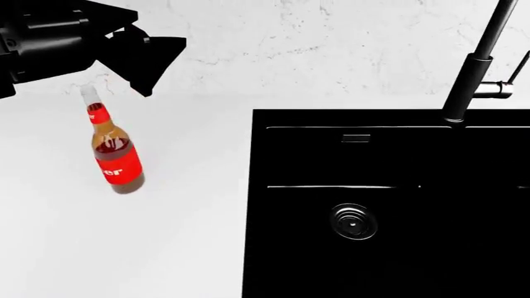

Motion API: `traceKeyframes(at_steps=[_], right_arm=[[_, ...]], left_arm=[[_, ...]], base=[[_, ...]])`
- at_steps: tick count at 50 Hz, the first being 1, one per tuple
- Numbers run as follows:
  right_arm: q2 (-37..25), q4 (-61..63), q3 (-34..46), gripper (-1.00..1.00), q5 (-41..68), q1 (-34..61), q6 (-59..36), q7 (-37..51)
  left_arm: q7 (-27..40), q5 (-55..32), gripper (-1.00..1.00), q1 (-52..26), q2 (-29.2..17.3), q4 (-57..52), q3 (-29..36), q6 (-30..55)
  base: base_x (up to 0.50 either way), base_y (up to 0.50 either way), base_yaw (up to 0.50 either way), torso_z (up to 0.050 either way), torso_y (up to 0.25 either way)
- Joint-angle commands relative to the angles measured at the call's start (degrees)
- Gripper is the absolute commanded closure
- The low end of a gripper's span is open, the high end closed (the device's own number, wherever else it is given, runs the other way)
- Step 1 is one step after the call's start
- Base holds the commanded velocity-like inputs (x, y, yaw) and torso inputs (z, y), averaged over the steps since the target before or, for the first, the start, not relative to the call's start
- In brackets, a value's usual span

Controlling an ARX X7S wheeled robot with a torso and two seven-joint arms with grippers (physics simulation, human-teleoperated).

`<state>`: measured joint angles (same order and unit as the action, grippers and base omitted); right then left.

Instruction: Pick the cans from the counter and place them in their designated side in the cabinet.

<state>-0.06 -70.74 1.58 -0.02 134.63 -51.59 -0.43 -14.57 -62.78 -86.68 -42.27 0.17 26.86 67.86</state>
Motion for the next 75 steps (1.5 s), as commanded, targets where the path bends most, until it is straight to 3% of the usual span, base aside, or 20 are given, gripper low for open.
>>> traceKeyframes(at_steps=[1, 48, 75], right_arm=[[0.0, 0.4, 0.3, -1.0, -0.4, 0.4, -0.1, -0.7], [-0.1, -0.8, -0.6, -1.0, -1.1, 0.4, -5.0, 0.5], [-0.6, 0.0, 0.7, -1.0, -6.3, 0.4, -3.5, -6.3]], left_arm=[[0.2, -0.3, -1.0, 0.0, -0.1, -0.2, 0.0, 0.0], [1.0, -2.0, -1.0, -0.1, -0.6, -0.6, -0.6, 0.0], [1.4, -1.7, -1.0, -0.2, -0.3, -1.1, 0.1, -0.8]], base=[[0.0, 0.0, 0.0, 0.0, 0.0], [-0.06, 0.0, 0.0, 0.0, 0.0], [-0.21, 0.0, 0.0, 0.0, 0.0]])
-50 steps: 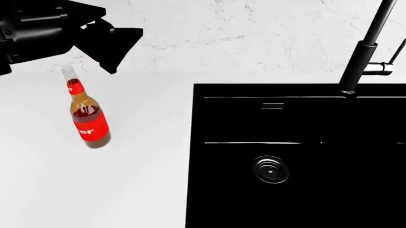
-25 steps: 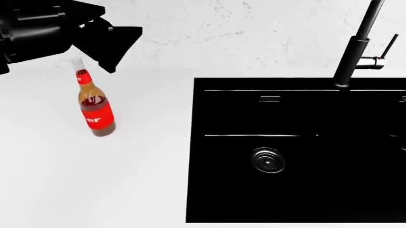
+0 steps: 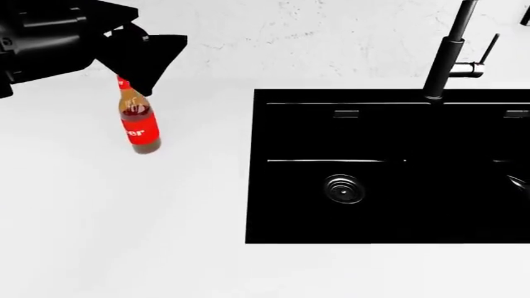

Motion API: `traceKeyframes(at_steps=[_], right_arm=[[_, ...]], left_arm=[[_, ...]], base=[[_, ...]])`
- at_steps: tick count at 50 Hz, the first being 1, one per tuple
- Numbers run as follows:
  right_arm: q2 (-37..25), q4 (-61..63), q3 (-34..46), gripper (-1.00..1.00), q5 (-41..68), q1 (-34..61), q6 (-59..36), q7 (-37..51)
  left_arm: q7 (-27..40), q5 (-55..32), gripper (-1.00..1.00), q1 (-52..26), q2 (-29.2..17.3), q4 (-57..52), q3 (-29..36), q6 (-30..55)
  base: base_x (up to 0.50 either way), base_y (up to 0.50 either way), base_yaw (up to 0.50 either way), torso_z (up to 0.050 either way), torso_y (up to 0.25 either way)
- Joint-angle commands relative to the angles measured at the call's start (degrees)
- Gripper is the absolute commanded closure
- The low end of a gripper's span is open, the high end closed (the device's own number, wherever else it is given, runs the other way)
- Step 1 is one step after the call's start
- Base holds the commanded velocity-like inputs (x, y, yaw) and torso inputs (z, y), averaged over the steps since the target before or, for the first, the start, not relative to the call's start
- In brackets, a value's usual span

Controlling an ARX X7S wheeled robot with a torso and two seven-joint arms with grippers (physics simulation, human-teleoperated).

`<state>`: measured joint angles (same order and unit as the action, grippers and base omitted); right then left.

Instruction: Pick the cans from the counter and place them in their designated side in the cabinet.

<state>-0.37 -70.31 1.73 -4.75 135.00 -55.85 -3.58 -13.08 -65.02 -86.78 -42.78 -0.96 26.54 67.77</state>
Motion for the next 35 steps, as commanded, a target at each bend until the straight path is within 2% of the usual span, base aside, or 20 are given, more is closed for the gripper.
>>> traceKeyframes(at_steps=[1, 16, 25, 35], right_arm=[[-0.3, -0.5, 0.5, -1.0, -1.8, 0.0, 0.9, -3.6], [-1.0, -1.6, 1.1, -1.0, -3.6, 0.0, 2.4, -10.0], [-1.9, 1.7, 1.2, -1.0, -5.7, 0.0, -0.2, -13.8], [-2.6, 4.1, 0.9, -1.0, -7.2, 0.0, -1.8, -18.2]], left_arm=[[0.0, 0.6, -1.0, -0.2, 0.3, 0.1, 0.4, -0.8], [-0.2, 1.9, -1.0, -1.5, 1.3, 2.0, 0.5, -2.4], [0.0, 2.1, -1.0, -1.7, 1.9, 2.8, 0.3, -3.2], [0.1, 2.0, -1.0, -2.5, 2.3, 4.0, -0.3, -3.8]], base=[[-0.21, 0.0, 0.0, 0.0, 0.0], [-0.21, 0.0, 0.0, 0.0, 0.0], [-0.17, 0.0, 0.0, 0.0, 0.0], [0.0, 0.0, 0.0, 0.0, 0.0]])
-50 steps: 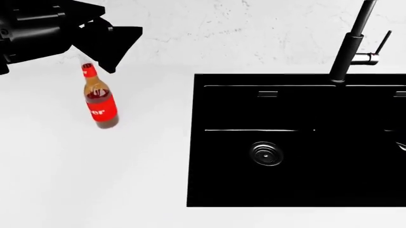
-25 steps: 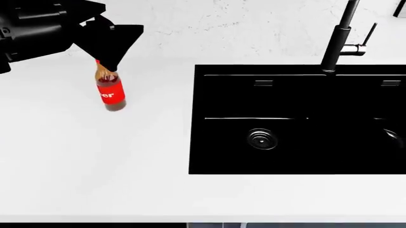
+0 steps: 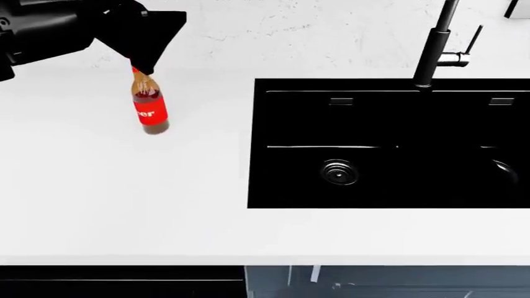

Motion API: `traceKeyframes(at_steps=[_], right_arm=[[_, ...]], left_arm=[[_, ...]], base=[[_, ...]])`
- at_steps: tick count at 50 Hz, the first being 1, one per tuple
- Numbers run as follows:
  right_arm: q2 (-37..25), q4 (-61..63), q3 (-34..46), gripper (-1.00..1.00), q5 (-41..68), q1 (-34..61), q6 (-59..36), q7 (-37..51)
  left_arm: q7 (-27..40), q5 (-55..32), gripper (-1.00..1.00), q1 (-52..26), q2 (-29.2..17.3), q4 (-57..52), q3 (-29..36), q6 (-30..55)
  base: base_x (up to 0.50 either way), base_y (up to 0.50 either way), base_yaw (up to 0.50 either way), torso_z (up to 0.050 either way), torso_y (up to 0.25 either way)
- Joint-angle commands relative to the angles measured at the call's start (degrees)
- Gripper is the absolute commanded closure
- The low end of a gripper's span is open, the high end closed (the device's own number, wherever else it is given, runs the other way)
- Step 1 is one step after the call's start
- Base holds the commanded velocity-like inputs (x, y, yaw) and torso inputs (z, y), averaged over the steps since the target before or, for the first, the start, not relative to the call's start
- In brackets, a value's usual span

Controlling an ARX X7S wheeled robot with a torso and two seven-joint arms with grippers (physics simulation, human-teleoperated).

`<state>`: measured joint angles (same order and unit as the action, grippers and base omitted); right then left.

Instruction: Pick the cans from the counter and place them in their designated side in the cabinet.

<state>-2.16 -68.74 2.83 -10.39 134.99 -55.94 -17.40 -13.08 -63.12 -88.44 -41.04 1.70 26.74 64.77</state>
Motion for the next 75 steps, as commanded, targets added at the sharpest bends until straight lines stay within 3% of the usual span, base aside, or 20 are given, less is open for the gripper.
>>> traceKeyframes(at_steps=[1, 14, 25, 46, 52, 62, 67, 75], right_arm=[[-0.9, 2.9, -0.1, -1.0, -1.7, 0.0, -2.0, -4.9], [-1.1, 2.6, -0.2, -1.0, -1.1, -0.1, -0.9, -7.1], [-3.2, 33.2, 2.6, -1.0, -2.5, -11.6, -19.3, -13.2], [-6.6, 55.5, 4.5, -1.0, -3.6, -20.1, -34.0, -19.2], [-2.2, 58.7, 2.5, -1.0, -27.9, -23.9, -34.0, -39.3], [0.6, 62.3, 1.1, -1.0, -49.7, -28.3, -33.9, -57.8], [1.9, 64.5, -0.2, -1.0, -65.6, -30.9, -33.9, -71.6], [1.9, 68.2, -1.1, -1.0, -67.6, -34.7, -34.0, -72.6]], left_arm=[[0.0, 0.2, -1.0, -1.1, 0.7, 1.8, -0.6, -0.9], [2.2, -2.7, -1.0, -0.1, -0.4, 0.8, -3.7, -0.7], [3.9, -4.1, -1.0, 1.1, -1.0, 0.6, -5.3, -0.8], [7.0, -6.6, -1.0, 2.8, -1.0, 1.0, -8.3, -1.5], [9.3, -8.4, -1.0, 4.5, -1.2, 0.9, -10.4, -1.9], [14.9, -14.2, -1.0, 9.9, -2.3, -1.1, -16.3, -3.0], [16.8, -16.9, -1.0, 12.1, -2.9, -2.8, -19.0, -3.7], [18.8, -19.2, -1.0, 15.4, -3.7, -4.9, -21.8, -4.8]], base=[[0.0, 0.0, 0.0, 0.0, 0.0], [0.0, 0.0, 0.0, 0.0, 0.0], [0.0, 0.0, 0.0, 0.0, 0.0], [0.0, 0.0, 0.0, 0.0, 0.0], [0.0, 0.0, 0.0, 0.0, 0.0], [0.0, 0.0, 0.0, 0.0, 0.0], [0.0, 0.0, 0.0, 0.0, 0.0], [0.0, 0.0, 0.0, 0.0, 0.0]])
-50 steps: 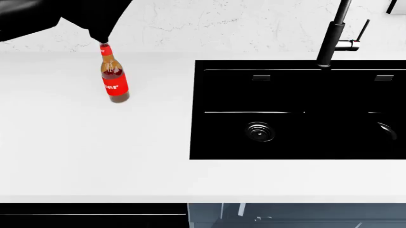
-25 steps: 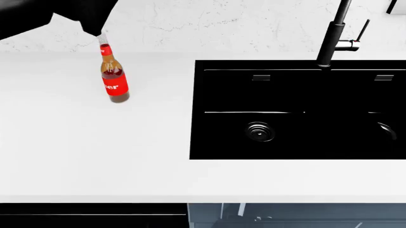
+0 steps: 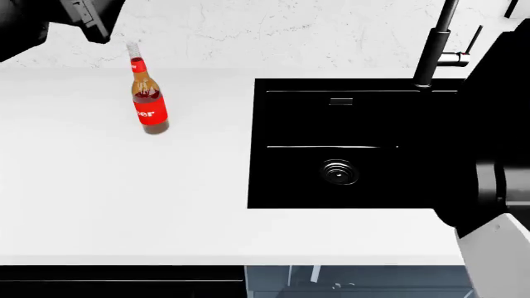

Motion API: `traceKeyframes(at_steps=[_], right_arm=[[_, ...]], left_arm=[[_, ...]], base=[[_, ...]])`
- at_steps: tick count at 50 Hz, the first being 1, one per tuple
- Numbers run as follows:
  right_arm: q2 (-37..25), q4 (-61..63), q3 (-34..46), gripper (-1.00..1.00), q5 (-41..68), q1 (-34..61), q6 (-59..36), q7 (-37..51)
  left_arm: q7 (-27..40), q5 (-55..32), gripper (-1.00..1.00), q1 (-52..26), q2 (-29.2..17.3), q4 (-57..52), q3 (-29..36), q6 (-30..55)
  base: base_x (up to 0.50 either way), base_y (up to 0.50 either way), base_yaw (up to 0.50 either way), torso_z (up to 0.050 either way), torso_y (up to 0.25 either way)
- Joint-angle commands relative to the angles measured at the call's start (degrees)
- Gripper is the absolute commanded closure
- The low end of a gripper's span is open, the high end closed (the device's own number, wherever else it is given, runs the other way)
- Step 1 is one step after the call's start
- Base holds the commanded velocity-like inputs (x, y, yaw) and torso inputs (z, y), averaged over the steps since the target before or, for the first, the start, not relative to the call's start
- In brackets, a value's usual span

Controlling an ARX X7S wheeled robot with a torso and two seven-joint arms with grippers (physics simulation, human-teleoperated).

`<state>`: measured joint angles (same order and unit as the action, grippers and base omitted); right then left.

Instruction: Pick the cans from the counter and place them in their designated side in the cabinet.

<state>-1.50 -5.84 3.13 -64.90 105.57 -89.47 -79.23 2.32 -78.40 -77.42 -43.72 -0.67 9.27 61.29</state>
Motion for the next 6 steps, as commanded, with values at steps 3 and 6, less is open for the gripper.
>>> traceKeyframes(at_steps=[3, 6], right_arm=[[1.3, 6.7, -1.3, -1.0, -13.3, -6.7, -0.5, -10.8], [1.1, 7.6, -1.4, -1.0, -13.5, -7.7, -0.5, -10.8]], left_arm=[[4.1, -4.7, -1.0, 5.3, -1.3, -2.8, -5.3, -1.8], [5.0, -5.9, -1.0, 6.6, -1.9, -3.6, -6.6, -2.1]], base=[[0.0, 0.0, 0.0, 0.0, 0.0], [0.0, 0.0, 0.0, 0.0, 0.0]])
